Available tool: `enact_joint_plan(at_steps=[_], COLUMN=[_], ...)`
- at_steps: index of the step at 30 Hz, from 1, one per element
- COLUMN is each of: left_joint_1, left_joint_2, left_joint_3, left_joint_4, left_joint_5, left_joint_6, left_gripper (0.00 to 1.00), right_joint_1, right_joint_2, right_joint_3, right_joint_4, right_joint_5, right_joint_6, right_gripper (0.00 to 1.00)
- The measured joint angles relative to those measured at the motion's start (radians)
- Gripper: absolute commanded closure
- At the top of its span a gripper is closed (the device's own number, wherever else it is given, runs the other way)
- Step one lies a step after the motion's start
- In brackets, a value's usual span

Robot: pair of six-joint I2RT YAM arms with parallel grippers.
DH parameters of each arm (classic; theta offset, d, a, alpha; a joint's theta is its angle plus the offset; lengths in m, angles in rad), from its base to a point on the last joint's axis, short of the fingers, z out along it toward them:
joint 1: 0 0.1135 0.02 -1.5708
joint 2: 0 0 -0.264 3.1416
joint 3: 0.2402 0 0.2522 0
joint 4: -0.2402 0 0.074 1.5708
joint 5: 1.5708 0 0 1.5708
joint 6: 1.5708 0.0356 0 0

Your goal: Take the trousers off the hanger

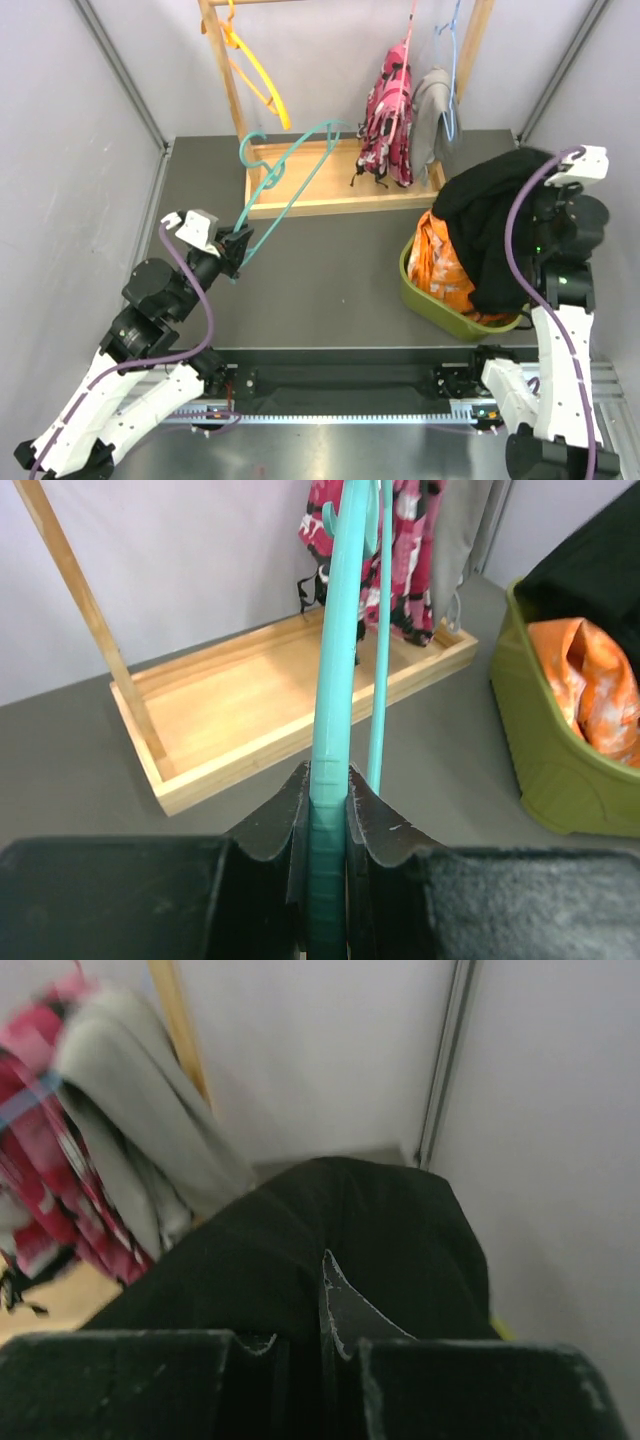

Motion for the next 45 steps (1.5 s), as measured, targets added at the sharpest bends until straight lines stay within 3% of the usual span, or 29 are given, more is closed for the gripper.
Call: enact_joint_plan(at_steps=[4,9,12,13,14,15,25,36,45], left_joint_1=[0.0,0.0,0.0,0.0,0.0,0.0,0.0,0.0,0.058], left_joint_2=[0.035,0.11,0.167,0.183,0.203,0.225,0.517,0.865,1.063], left_joint_3=[0.053,0.14,0.19,0.203,0.219,0.236,0.521,0.876,1.041], left_joint_4=[0.01,0.014,0.018,0.018,0.018,0.018,0.026,0.005,0.002], left_joint_5=[0.013,0.008,-0.019,-0.03,-0.043,-0.057,-0.207,-0.412,-0.461], left_joint_6=[-0.001,-0.003,-0.008,-0.011,-0.014,-0.018,-0.106,-0.248,-0.304], left_gripper=[1.0,1.0,1.0,1.0,1.0,1.0,1.0,1.0,1.0], right_joint_1=[-0.044,-0.127,-0.167,-0.177,-0.187,-0.199,-0.224,-0.224,-0.224], right_joint_2=[0.073,0.272,0.354,0.36,0.361,0.358,0.19,0.103,0.069], right_joint_3=[-0.103,-0.116,-0.124,-0.126,-0.129,-0.129,-0.134,-0.176,-0.176], right_joint_4=[-0.053,-0.142,-0.191,-0.204,-0.219,-0.228,-0.249,-0.203,-0.197], right_joint_5=[-0.068,-0.204,-0.269,-0.286,-0.309,-0.335,-0.501,-0.575,-0.595], right_joint_6=[0.054,0.102,0.105,0.1,0.095,0.078,-0.08,-0.073,-0.047], right_gripper=[1.0,0.97,0.59,0.23,0.04,0.0,0.0,0.0,0.0])
